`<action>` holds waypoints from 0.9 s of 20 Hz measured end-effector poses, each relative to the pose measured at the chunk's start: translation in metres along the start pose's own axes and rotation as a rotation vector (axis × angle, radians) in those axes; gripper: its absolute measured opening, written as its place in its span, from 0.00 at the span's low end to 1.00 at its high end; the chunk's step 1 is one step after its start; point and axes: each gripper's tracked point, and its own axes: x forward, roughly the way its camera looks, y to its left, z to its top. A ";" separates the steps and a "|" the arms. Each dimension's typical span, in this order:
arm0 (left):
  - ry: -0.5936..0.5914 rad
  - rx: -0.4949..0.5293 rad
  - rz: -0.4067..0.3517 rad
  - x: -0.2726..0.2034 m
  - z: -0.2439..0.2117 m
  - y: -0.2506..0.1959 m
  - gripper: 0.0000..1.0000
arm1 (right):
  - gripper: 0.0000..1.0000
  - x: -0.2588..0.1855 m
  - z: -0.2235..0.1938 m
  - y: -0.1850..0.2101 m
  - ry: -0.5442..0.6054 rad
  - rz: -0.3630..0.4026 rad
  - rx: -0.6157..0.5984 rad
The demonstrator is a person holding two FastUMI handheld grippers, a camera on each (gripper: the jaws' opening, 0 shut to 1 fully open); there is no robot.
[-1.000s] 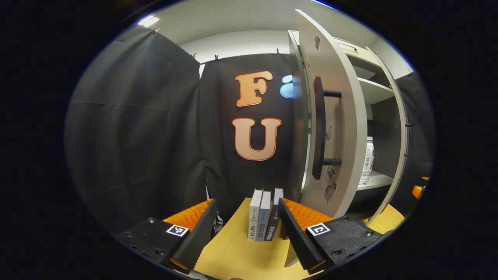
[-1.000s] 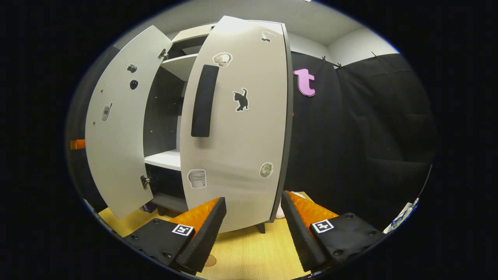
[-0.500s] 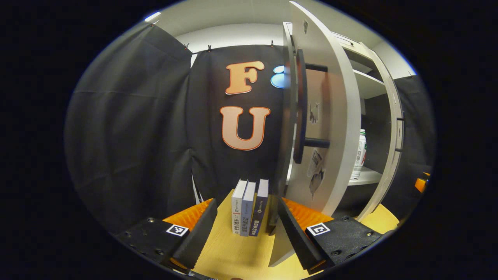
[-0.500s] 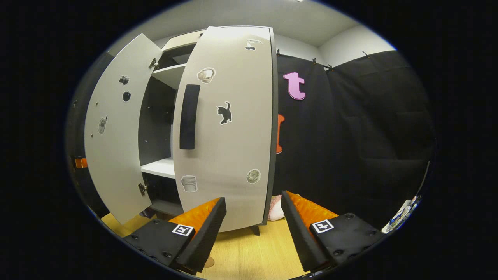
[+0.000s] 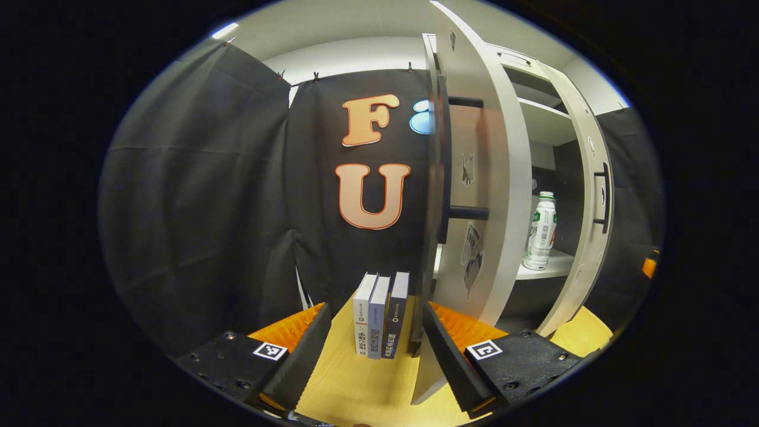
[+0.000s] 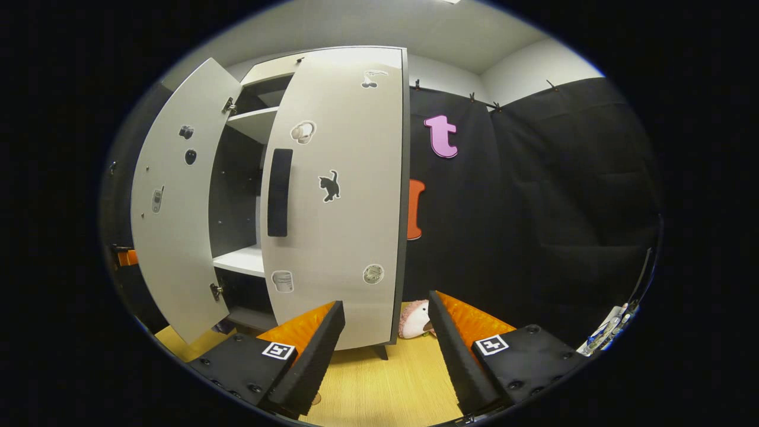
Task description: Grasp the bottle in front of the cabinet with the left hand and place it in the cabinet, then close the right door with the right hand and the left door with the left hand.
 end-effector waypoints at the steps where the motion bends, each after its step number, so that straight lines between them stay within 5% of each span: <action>1: 0.000 0.005 0.001 -0.001 0.001 -0.002 0.95 | 0.94 0.000 0.001 -0.001 -0.005 0.004 0.003; 18: 0.038 -0.004 -0.210 0.003 -0.013 -0.145 0.91 | 0.95 -0.036 0.008 -0.056 -0.058 -0.045 -0.043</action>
